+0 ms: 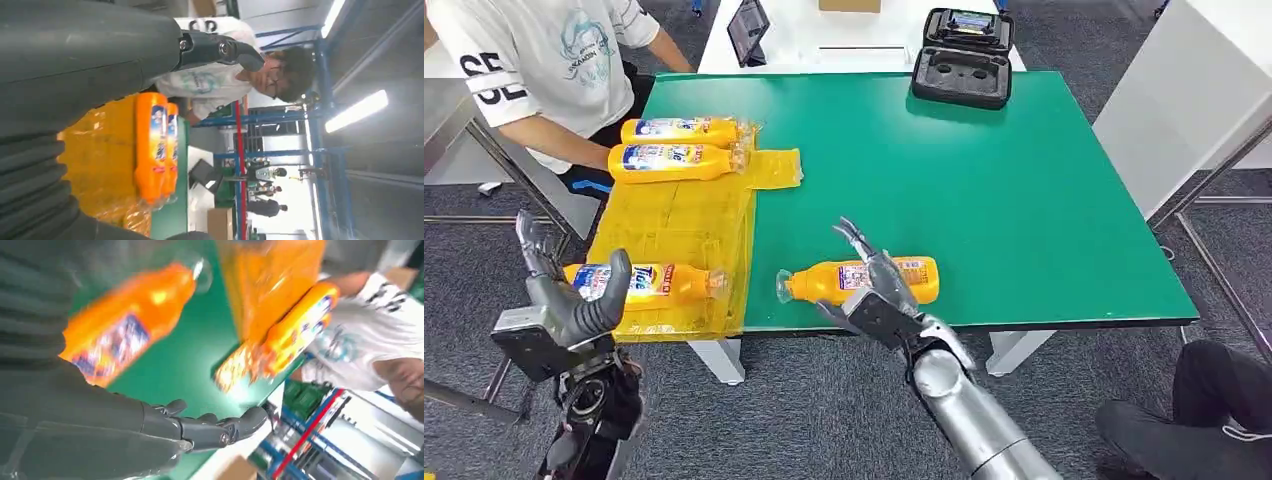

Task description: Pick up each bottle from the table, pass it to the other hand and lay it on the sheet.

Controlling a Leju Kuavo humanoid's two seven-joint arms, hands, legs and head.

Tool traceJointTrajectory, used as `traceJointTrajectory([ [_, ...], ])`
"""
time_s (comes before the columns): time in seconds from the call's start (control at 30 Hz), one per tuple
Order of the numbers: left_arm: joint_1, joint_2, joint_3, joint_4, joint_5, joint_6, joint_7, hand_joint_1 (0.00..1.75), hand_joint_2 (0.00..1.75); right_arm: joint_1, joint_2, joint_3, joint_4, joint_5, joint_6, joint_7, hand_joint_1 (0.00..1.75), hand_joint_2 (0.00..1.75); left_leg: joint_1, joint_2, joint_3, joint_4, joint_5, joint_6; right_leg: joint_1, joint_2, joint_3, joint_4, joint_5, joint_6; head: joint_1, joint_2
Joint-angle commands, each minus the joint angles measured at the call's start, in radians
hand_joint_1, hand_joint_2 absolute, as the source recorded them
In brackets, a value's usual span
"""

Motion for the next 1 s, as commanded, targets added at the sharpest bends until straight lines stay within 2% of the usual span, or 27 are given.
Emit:
traceJointTrajectory([
  [0.03, 0.059, 0.012, -0.008, -0.058, 0.033, -0.026, 0.003, 0.00, 1.75, -0.118, -0.082, 0.024, 0.016, 0.044, 0.010, 0.049, 0.00, 1.75, 0.001, 0.000, 0.001, 0.000, -0.001, -0.001, 0.001, 0.000, 0.001, 0.000, 0.000, -0.001, 0.000, 0.000],
  [0.53, 0.055, 0.008, -0.007, -0.052, 0.027, -0.023, 0.003, 0.00, 1.75, -0.122, -0.084, 0.037, 0.029, 0.055, 0.017, 0.057, 0.00, 1.75, 0.000, 0.000, 0.001, 0.000, 0.000, -0.001, 0.000, 0.000, 0.001, 0.000, 0.000, -0.001, 0.000, 0.000],
  [0.7, 0.075, 0.006, 0.013, -0.063, -0.002, -0.019, 0.003, 0.00, 1.75, -0.259, -0.101, 0.090, 0.198, 0.112, 0.062, 0.140, 0.00, 1.75, 0.001, 0.003, 0.002, 0.000, -0.001, -0.002, 0.001, 0.003, 0.002, 0.000, 0.000, -0.002, 0.000, 0.000],
  [0.97, 0.063, 0.003, 0.031, -0.039, -0.010, -0.025, 0.003, 0.00, 1.75, -0.347, -0.129, 0.135, 0.361, 0.119, 0.140, 0.199, 0.00, 1.75, 0.001, 0.000, 0.002, -0.001, 0.000, -0.001, 0.001, 0.000, 0.003, 0.000, 0.000, -0.002, 0.000, 0.000],
  [1.0, 0.055, 0.005, 0.028, -0.013, -0.018, -0.034, 0.003, 0.00, 1.75, -0.401, -0.106, 0.163, 0.490, 0.136, 0.185, 0.229, 0.00, 1.75, 0.001, 0.001, 0.004, -0.001, -0.001, -0.002, 0.001, 0.001, 0.004, -0.001, 0.000, -0.002, 0.000, 0.000],
])
